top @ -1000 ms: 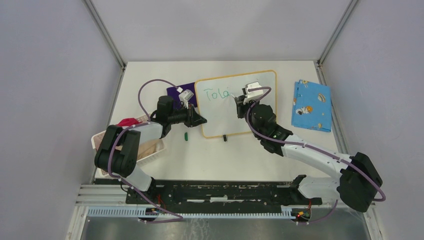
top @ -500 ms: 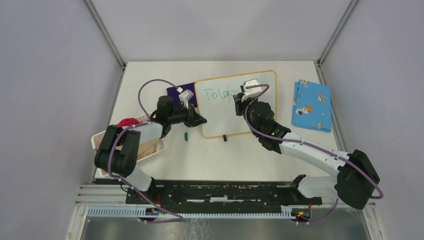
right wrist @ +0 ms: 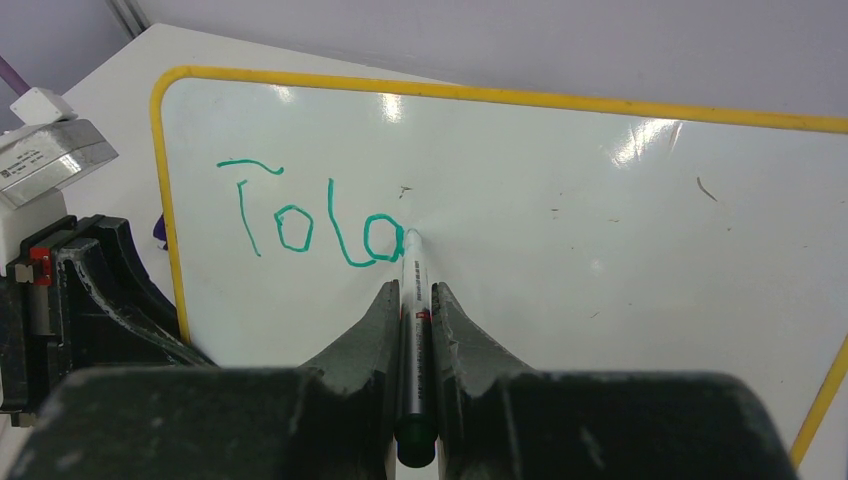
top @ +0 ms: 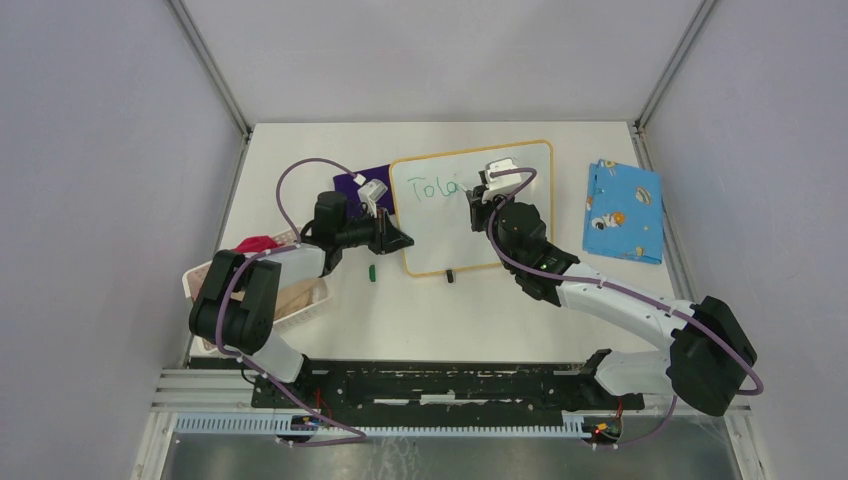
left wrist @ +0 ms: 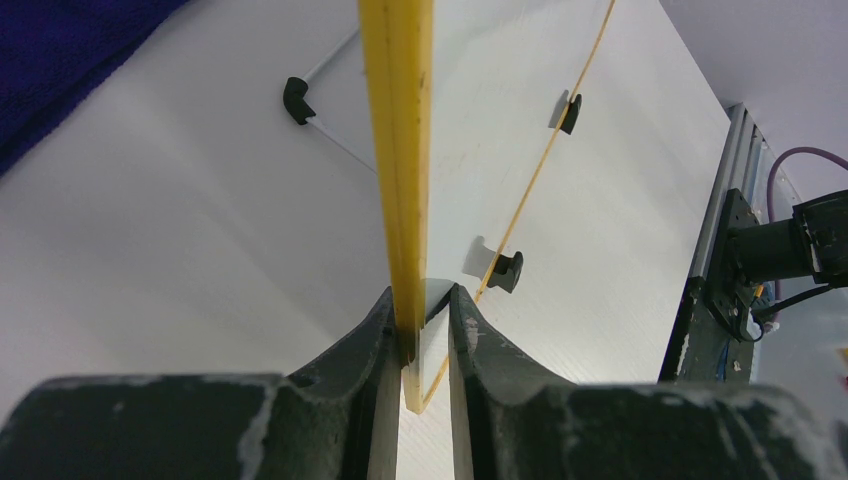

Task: Write a sentence on the whiteboard

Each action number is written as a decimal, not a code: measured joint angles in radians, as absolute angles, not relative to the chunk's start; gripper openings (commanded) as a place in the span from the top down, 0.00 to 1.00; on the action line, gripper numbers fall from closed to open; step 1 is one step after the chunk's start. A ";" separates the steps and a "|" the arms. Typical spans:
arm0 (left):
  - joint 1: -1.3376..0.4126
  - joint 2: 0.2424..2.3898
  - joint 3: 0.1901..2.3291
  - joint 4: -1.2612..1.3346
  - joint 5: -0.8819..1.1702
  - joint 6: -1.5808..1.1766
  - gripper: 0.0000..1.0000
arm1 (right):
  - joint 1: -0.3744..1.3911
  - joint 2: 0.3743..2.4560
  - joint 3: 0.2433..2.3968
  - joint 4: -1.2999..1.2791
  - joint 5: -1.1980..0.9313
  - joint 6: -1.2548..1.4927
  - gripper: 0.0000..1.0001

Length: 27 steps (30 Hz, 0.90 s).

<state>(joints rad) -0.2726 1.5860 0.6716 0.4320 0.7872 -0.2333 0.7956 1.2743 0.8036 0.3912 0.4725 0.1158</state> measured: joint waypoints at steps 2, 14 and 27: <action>-0.273 1.586 0.672 0.432 0.787 -0.233 0.98 | 0.796 1.274 0.802 0.392 0.473 0.116 1.00; -0.276 1.586 0.672 0.429 0.787 -0.233 0.98 | 0.796 1.231 0.723 0.408 0.472 0.137 1.00; -0.277 1.586 0.672 0.427 0.787 -0.233 0.98 | 0.784 1.217 0.754 0.393 0.476 0.127 1.00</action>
